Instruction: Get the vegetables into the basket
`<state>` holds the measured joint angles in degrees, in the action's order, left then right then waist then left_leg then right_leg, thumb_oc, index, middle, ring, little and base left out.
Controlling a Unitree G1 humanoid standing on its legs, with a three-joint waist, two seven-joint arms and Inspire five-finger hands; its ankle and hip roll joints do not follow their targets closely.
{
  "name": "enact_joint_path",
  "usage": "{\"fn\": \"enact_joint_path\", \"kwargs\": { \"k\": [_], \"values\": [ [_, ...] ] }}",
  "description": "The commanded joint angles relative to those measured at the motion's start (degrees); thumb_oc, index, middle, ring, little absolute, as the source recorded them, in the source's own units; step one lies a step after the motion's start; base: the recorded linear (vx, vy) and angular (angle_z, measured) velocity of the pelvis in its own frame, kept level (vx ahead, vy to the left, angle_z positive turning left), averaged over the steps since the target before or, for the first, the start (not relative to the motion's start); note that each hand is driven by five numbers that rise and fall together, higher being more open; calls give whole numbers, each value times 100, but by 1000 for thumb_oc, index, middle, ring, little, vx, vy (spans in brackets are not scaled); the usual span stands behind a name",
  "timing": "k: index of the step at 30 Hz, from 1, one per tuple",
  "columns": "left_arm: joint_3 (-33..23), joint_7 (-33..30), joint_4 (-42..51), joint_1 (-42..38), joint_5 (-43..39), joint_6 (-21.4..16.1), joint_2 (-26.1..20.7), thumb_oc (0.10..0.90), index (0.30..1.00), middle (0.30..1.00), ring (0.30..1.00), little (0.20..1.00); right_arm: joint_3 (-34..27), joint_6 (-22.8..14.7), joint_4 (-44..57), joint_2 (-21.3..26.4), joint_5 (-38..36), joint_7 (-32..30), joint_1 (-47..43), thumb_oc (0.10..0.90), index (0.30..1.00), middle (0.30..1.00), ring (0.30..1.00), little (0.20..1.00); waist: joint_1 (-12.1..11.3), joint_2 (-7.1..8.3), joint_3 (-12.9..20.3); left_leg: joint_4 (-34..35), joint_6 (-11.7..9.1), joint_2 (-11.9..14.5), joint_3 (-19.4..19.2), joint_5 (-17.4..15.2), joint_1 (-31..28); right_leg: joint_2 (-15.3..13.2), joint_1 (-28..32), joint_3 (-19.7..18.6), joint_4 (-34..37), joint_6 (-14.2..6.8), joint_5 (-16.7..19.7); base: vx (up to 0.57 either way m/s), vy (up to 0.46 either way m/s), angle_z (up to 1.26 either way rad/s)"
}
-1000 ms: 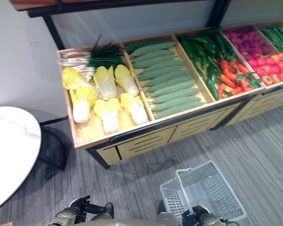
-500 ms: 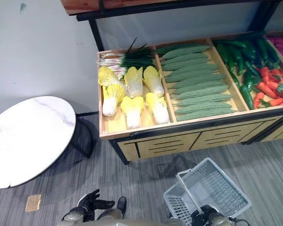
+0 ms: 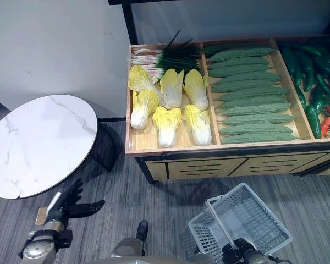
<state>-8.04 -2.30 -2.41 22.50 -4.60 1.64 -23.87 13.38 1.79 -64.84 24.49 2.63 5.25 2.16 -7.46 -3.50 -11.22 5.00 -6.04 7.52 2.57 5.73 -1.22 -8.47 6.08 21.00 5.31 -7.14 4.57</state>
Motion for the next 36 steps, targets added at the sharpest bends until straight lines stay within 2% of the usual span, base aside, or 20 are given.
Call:
{"fn": "enact_joint_path", "kwargs": {
  "k": [1,2,3,7,9,11,12,13,15,17,19,20,22,26,27,30,31,36],
  "values": [
    [-857,-551,987,-454,917,-783,-822,900,1000,1000,1000,1000,263,-174,-69,-50,160,95,-418,400,300,300,300,300,41,291,32,-76,-280,-18,-379,-98,-174,-98,75,-205,-70,-194,-179,38,43,-26],
    [-971,-608,1032,-516,1124,-783,-1048,900,1000,1000,1000,1000,300,-177,-97,-51,193,106,-430,400,300,300,300,300,66,277,48,-69,-274,-15,-421,-113,-206,-101,80,-236,-70,-198,-177,27,29,-20],
    [-978,-612,1029,-517,1136,-780,-1059,900,1000,1000,1000,1000,304,-178,-100,-68,195,106,-436,400,300,300,300,300,59,292,43,-69,-274,-13,-431,-118,-213,-100,81,-245,-69,-199,-177,27,31,-16],
    [-1198,-1104,1030,-1019,2012,-718,-1911,900,1000,1000,1000,1000,438,-233,-104,-69,291,96,-411,400,300,300,300,300,201,240,116,-39,-261,-30,-597,-184,-344,-118,76,-381,-66,-229,-149,34,55,-18],
    [-1248,-1332,1084,-1351,2701,-754,-2616,900,1000,1000,1000,1000,502,-294,-93,-33,357,36,-354,400,300,300,300,300,352,166,177,-12,-252,-54,-696,-227,-407,-139,67,-464,-67,-255,-133,31,69,-32],
    [-1197,-1390,1068,-1459,2844,-804,-2815,900,1000,1000,1000,1000,516,-330,-107,-49,381,12,-321,400,300,300,300,300,396,166,196,-7,-257,-67,-738,-234,-429,-151,59,-491,-68,-264,-116,18,39,-24],
    [-1180,-1416,1055,-1560,3008,-800,-3067,900,1000,1000,1000,1000,533,-343,-101,-40,396,-4,-296,400,300,300,300,300,446,153,213,-2,-257,-72,-768,-245,-442,-159,53,-517,-68,-272,-109,39,69,-10],
    [-1122,-1484,1110,-1780,3293,-897,-3584,900,1000,1000,1000,1000,592,-393,-111,-23,461,-52,-244,400,300,300,300,300,576,105,255,0,-255,-90,-835,-284,-477,-175,30,-580,-66,-298,-89,43,61,-8],
    [-991,-1568,1113,-2061,3580,-927,-4079,900,1000,1000,1000,1000,697,-450,-121,-32,539,-78,-219,400,300,300,300,300,678,80,301,0,-248,-104,-914,-328,-523,-194,5,-674,-58,-326,-64,45,54,-21],
    [-827,-1609,1049,-2218,3645,-961,-4228,900,1000,1000,1000,1000,729,-482,-125,-59,569,-99,-202,400,300,300,300,300,690,75,316,0,-246,-115,-963,-348,-538,-198,-11,-717,-56,-336,-57,27,42,-31],
    [-272,-1559,878,-2726,3836,-1051,-4765,900,1000,1000,1000,1000,805,-546,-139,-43,628,-151,-186,400,300,300,300,300,847,8,337,0,-235,-161,-1066,-381,-575,-237,-73,-837,-60,-372,-10,30,55,-25],
    [-209,-1567,854,-2790,3837,-1052,-4770,900,1000,1000,1000,1000,788,-546,-139,-47,628,-151,-180,400,300,300,300,300,827,10,338,0,-235,-162,-1068,-381,-575,-238,-75,-839,-60,-372,-10,17,38,-27],
    [148,-1556,805,-3089,3989,-1134,-5090,900,1000,1000,1000,1000,797,-586,-96,-39,628,-181,-144,400,300,300,300,300,940,-47,356,0,-231,-192,-1122,-410,-583,-267,-126,-906,-58,-403,24,22,48,-27],
    [1274,-1544,385,-3985,4178,-1189,-5363,900,1000,1000,1000,1000,758,-643,-59,-17,640,-271,-76,400,300,300,300,300,1109,-167,400,0,-200,-304,-1220,-441,-535,-367,-255,-1071,-46,-459,103,23,75,-25],
    [1836,-1479,198,-4369,4328,-1204,-5475,900,1000,1000,1000,1000,750,-652,-47,38,654,-326,-111,400,300,300,300,300,1271,-265,388,0,-175,-378,-1266,-460,-502,-428,-357,-1170,-40,-496,161,15,109,-17],
    [2666,-1387,-204,-4983,4402,-1168,-5444,900,1000,1000,1000,1000,612,-652,-27,59,612,-366,-103,400,300,300,300,300,1342,-361,405,0,-152,-461,-1361,-463,-405,-504,-539,-1309,-42,-534,235,5,78,-28],
    [2749,-1399,-239,-5065,4403,-1172,-5435,900,1000,1000,1000,1000,599,-650,-25,55,611,-366,-96,400,300,300,300,300,1321,-359,417,0,-150,-463,-1367,-463,-396,-505,-552,-1316,-44,-536,238,4,50,-37],
    [4013,-1219,-1010,-5935,4619,-1054,-5305,900,1000,1000,1000,1000,521,-641,-36,47,570,-458,-108,400,300,300,300,300,1510,-466,393,0,-125,-522,-1525,-447,-262,-551,-821,-1523,-48,-580,345,5,36,-19]
  ]
}}
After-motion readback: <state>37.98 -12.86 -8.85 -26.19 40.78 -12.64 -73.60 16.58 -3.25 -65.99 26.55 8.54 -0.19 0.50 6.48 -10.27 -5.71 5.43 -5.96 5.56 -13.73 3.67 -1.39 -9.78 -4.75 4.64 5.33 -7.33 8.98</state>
